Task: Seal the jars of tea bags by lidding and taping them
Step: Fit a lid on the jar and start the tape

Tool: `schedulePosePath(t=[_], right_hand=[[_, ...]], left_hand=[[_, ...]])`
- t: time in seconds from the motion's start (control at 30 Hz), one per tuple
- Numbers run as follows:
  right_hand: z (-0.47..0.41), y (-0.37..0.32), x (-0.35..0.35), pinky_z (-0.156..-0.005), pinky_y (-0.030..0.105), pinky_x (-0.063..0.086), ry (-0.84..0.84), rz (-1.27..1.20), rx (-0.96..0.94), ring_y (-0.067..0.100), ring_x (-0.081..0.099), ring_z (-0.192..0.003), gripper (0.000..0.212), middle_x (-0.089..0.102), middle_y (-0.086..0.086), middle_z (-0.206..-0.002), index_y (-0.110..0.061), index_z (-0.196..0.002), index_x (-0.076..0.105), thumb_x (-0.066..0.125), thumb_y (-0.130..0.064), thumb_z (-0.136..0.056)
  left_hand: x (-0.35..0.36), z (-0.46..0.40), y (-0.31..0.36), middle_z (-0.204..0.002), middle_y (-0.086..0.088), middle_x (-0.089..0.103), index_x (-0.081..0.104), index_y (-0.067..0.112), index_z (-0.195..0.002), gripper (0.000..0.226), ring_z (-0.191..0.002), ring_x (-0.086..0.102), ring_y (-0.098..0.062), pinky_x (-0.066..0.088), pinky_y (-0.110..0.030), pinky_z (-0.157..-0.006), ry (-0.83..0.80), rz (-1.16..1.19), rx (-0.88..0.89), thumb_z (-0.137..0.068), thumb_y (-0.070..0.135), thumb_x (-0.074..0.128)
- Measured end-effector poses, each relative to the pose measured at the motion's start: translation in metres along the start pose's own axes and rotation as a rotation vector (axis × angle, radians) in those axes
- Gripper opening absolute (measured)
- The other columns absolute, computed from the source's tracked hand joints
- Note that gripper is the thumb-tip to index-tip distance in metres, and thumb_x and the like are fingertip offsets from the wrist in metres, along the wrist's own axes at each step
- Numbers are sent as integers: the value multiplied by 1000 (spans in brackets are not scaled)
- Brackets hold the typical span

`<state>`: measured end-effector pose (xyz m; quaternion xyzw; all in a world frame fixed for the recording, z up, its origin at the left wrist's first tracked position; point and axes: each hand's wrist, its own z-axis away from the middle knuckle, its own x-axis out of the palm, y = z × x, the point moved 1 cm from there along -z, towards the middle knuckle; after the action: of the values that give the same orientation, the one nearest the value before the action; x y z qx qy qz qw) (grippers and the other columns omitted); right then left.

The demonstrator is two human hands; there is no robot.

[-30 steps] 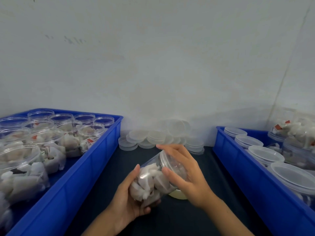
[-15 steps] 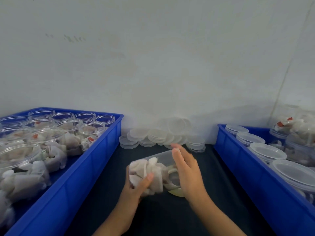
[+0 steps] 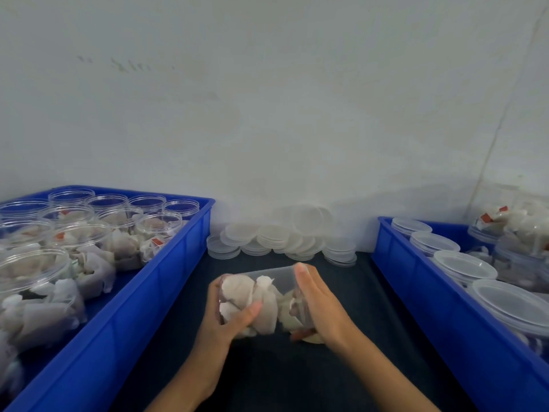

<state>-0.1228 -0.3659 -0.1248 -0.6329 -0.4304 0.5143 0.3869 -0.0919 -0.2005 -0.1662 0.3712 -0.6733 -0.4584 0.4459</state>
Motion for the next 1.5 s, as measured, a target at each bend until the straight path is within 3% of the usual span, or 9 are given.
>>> schedulePosePath(t=[0.1, 0.2, 0.4, 0.63, 0.83, 1.03, 1.13, 1.27, 1.5], right_hand=[[2, -3, -6, -112, 30, 29, 22, 139, -195, 1, 29, -138, 51, 30, -19, -149, -38, -148, 24, 25, -56, -100], [11, -10, -7, -94, 27, 45, 71, 484, -494, 1, 45, -122, 52, 41, -23, -132, -36, -141, 35, 26, -58, -94], [8, -6, 7, -73, 17, 41, 314, 323, -407, 5, 52, -94, 40, 50, -16, -99, -35, -100, 49, 21, -60, -90], [13, 10, -2, -75, 24, 51, 245, 542, -678, 6, 54, -101, 63, 45, -7, -127, -23, -138, 34, 23, -66, -93], [12, 16, -4, -65, 38, 53, 274, 486, -581, 8, 55, -89, 52, 44, -11, -113, -33, -128, 34, 18, -67, -91], [12, 6, -3, -69, 24, 48, 304, 452, -544, 4, 55, -90, 46, 46, -17, -113, -37, -128, 37, 28, -61, -90], [11, 1, -7, -76, 17, 46, 325, 513, -546, 1, 53, -99, 52, 46, -20, -115, -33, -129, 45, 38, -62, -88], [12, 0, -1, -83, 29, 51, 304, 598, -546, 4, 51, -107, 61, 46, -17, -123, -32, -135, 48, 46, -65, -83], [4, 7, 9, -99, 12, 37, 183, 213, -515, 5, 45, -127, 49, 45, -19, -134, -31, -139, 42, 42, -51, -95]], left_hand=[[-1, 0, -3, -102, -5, 72, 62, 33, -114, 75, -79, 69, -20, 56, -32, -63, -51, 97, -74, -46, 58, 82], [4, 3, -2, -93, -14, 71, 72, 25, -108, 62, -70, 63, -19, 53, -31, -61, -163, 166, -142, -56, 60, 78], [6, 3, 2, -87, -7, 73, 70, 44, -92, 46, -66, 64, -17, 53, -31, -59, -28, 42, -5, -52, 64, 79], [5, 8, 5, -74, -19, 57, 72, 21, -102, 57, -59, 50, -21, 47, -28, -50, -47, 106, 56, -65, 63, 66], [8, 6, 4, -78, -7, 69, 71, 34, -92, 44, -60, 60, -13, 47, -25, -49, -47, 16, 32, -61, 65, 70], [-1, -3, -2, -108, -2, 71, 61, 36, -115, 65, -92, 69, -15, 55, -27, -73, 21, -87, 37, -62, 73, 68], [-12, -5, -5, -140, 10, 45, 34, 42, -137, 80, -120, 50, 4, 44, -14, -89, 110, -456, 225, -68, 72, 62], [-11, -4, -7, -143, 32, 21, 15, 45, -144, 116, -133, 16, 13, 20, -23, -111, 0, -990, 469, -49, 75, 74], [-6, -3, -18, -125, 35, 40, 22, 61, -127, 96, -118, 43, 13, 41, -4, -85, 58, -785, 454, -55, 49, 84]])
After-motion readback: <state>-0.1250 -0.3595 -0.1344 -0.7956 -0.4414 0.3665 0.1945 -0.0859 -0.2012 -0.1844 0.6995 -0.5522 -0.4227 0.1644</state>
